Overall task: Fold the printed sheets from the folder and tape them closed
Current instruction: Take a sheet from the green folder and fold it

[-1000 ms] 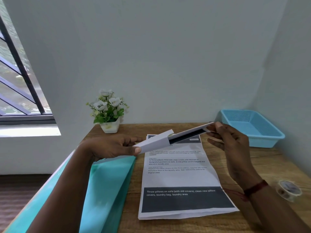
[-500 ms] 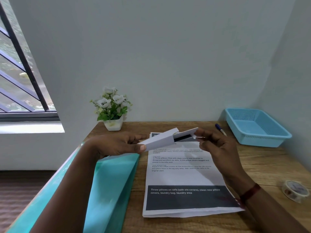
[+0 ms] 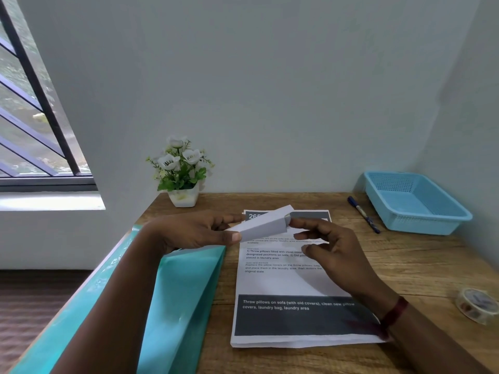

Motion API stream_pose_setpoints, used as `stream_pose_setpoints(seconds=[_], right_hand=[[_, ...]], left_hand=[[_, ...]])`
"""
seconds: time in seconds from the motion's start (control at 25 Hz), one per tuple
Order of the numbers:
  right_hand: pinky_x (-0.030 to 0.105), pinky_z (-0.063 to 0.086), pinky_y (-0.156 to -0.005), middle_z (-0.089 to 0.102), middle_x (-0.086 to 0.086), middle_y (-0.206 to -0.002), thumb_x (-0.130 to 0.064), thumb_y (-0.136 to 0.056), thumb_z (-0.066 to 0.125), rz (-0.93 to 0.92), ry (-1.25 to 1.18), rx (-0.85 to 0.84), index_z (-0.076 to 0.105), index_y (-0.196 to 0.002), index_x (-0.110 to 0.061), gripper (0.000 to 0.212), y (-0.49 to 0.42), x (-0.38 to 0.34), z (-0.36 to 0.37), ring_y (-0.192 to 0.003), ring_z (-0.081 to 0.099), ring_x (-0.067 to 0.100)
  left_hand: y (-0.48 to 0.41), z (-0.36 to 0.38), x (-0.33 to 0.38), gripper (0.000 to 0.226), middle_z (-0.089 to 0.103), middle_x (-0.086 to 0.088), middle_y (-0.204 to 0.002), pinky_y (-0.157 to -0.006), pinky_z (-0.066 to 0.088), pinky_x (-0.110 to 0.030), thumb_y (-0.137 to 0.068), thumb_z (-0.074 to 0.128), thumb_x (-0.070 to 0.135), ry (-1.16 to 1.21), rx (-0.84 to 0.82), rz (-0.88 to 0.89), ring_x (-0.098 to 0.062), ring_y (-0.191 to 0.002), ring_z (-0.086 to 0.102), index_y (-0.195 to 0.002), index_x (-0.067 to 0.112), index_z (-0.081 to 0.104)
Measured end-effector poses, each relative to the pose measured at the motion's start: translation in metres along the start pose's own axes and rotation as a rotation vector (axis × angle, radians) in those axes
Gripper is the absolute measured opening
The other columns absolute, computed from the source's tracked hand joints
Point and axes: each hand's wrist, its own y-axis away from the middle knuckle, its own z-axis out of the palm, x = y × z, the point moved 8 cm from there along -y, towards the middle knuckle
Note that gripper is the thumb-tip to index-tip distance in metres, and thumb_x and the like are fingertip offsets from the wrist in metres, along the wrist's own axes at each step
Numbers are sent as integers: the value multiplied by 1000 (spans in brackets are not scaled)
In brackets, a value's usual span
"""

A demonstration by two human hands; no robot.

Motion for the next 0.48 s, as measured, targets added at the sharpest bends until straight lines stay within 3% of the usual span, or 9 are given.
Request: stream_pose_setpoints(seconds=[0.16, 0.28, 0.48], right_hand=[[27, 53, -66, 69, -13, -114, 20, -75, 59, -37, -8, -44, 61, -104, -22, 52, 0, 1, 5, -98, 64, 13], [26, 49, -66, 68, -13, -116, 10, -70, 59, -45, 10, -71, 51, -101, -24, 47, 0, 2, 7, -99, 62, 14], [29, 42, -67, 63, -23, -117, -5, -64, 60, -39, 93, -115, 45, -108, -25, 51, 0, 7, 12, -101, 59, 12]], left_hand=[[-2, 0, -1, 68, 47, 34, -127, -82, 37, 0, -85, 46, 55, 6, 1, -4, 17, -109, 48, -149, 39, 26], [-3, 1, 0, 70, 44, 26, -139, -87, 36, -1, -86, 45, 55, 2, 0, 0, 12, -118, 44, -150, 37, 24], [-5, 2, 0, 64, 43, 37, -125, -80, 36, 2, -88, 47, 52, 38, 19, 13, 25, -106, 46, -148, 40, 26]])
